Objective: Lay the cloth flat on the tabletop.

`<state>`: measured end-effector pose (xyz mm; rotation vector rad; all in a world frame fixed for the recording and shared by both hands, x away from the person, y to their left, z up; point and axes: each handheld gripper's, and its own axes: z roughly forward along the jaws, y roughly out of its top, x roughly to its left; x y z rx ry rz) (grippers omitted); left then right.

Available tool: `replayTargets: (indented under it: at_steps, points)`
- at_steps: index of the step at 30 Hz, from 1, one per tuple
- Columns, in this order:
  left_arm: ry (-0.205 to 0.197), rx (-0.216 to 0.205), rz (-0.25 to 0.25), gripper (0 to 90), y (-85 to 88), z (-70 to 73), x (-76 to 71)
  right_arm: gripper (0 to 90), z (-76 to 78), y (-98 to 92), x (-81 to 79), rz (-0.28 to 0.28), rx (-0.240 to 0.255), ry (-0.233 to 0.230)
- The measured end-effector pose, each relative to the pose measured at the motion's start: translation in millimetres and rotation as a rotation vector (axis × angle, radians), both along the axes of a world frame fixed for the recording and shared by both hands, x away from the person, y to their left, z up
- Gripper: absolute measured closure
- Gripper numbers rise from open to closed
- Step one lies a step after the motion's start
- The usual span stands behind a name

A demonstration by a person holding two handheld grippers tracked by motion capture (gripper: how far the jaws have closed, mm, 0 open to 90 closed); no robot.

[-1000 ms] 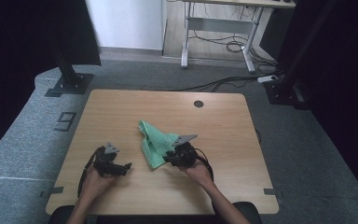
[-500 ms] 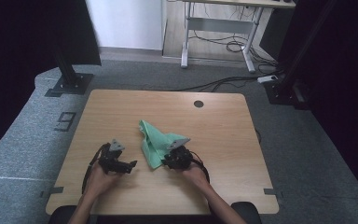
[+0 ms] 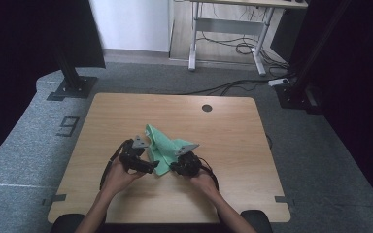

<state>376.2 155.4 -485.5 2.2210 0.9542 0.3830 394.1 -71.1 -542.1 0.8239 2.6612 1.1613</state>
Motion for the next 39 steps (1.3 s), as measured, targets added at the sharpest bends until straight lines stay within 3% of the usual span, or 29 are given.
replayTargets:
  at_steps: [2,4,7,14,20,22,23,28,30,31,32,33,36,39]
  points:
    - [0.022,0.035,0.002,5.3,-3.6,-9.4,4.1,81.5,0.3,0.0,-0.1,0.003,0.0,0.001]
    - [0.03,0.044,0.006,5.7,-3.3,-14.0,5.1,81.5,0.5,-0.3,-0.2,0.007,0.0,0.002]
    - [0.058,0.102,0.017,7.2,0.2,-30.4,6.0,81.9,3.0,-1.2,-1.5,0.011,0.0,0.008]
    - [0.082,0.14,0.022,9.5,4.2,-46.9,5.5,83.8,13.6,-8.1,-0.1,0.003,0.012,-0.011]
    - [0.09,0.088,0.042,9.9,9.6,-52.3,3.6,85.4,20.3,-16.6,3.6,-0.018,0.012,-0.015]
    - [0.092,0.065,0.035,11.7,11.7,-53.2,2.8,80.2,19.6,-18.3,4.1,-0.009,0.04,0.004]
    - [0.088,0.062,0.029,14.1,11.9,-53.3,2.2,72.0,16.1,-15.6,2.9,0.004,0.035,0.013]
    - [0.076,0.051,0.012,18.1,12.0,-53.2,-0.1,64.2,5.9,-5.6,0.4,0.017,0.022,0.023]
    - [0.068,0.041,-0.003,23.8,11.8,-52.9,-2.3,65.0,1.3,-0.3,-0.3,0.024,0.003,0.019]
    - [0.064,0.034,-0.025,31.2,11.5,-52.2,-4.0,71.4,1.0,2.1,-1.2,0.022,-0.012,-0.003]
    - [0.064,0.034,-0.025,35.5,11.5,-52.2,-4.0,71.4,1.0,2.1,-1.2,0.022,-0.012,-0.003]
    - [0.062,0.031,-0.043,35.5,11.1,-51.5,-5.0,75.8,1.3,2.8,-1.1,0.024,-0.024,-0.015]
    - [0.076,0.015,-0.064,54.6,9.2,-49.5,-7.1,86.1,2.5,3.9,-1.7,0.021,-0.054,-0.04]
    - [0.104,-0.007,-0.063,77.7,10.6,-48.7,-6.5,88.2,5.5,1.8,-3.4,0.013,-0.063,-0.053]
